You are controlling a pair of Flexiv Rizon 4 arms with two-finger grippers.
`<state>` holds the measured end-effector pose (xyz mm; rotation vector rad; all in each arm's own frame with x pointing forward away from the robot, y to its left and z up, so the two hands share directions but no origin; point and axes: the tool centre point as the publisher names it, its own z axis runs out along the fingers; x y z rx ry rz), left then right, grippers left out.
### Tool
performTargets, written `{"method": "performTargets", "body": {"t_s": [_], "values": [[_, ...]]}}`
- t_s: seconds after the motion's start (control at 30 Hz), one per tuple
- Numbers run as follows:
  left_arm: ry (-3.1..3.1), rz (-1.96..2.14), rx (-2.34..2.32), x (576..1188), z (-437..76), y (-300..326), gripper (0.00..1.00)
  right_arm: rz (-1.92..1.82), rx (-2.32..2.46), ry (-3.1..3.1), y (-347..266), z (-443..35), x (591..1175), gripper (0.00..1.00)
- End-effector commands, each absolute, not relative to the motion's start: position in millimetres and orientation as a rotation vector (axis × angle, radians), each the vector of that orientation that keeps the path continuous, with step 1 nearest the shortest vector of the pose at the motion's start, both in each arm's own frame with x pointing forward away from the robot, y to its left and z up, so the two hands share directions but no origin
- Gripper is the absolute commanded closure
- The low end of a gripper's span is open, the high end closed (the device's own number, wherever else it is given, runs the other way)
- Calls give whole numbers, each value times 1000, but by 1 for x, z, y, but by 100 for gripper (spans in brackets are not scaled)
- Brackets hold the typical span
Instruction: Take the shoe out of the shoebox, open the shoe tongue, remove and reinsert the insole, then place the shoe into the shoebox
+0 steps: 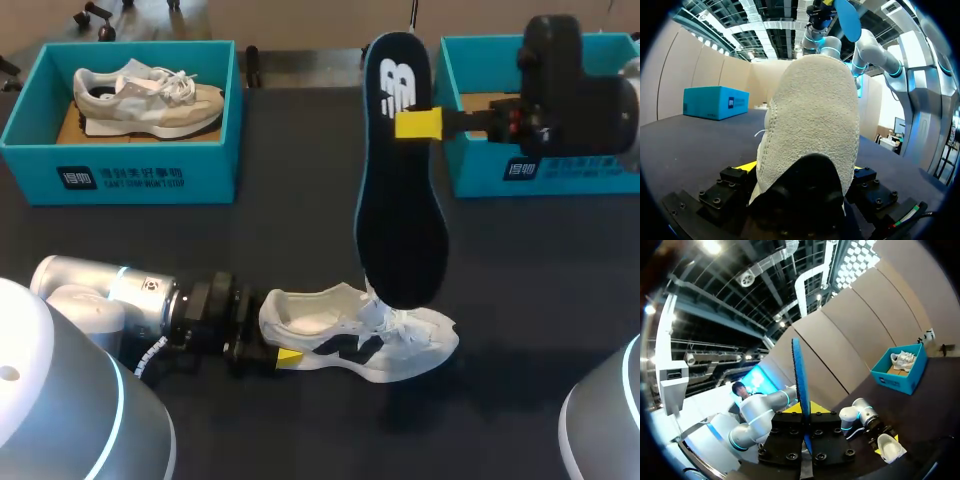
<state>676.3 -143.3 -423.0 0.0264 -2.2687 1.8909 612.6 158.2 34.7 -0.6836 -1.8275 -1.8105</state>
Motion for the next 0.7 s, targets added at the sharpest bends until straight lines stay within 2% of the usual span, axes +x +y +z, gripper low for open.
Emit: {"method": "performTargets", "body": {"t_s": [0.03,0.7], "values": [[-2271,1890,28,677,-425,-144,100,-1823,-708,-1838,143,39,596,100],[-2271,1890,28,677,-425,-144,100,-1776,-726,-1886,142,41,585,100]]}}
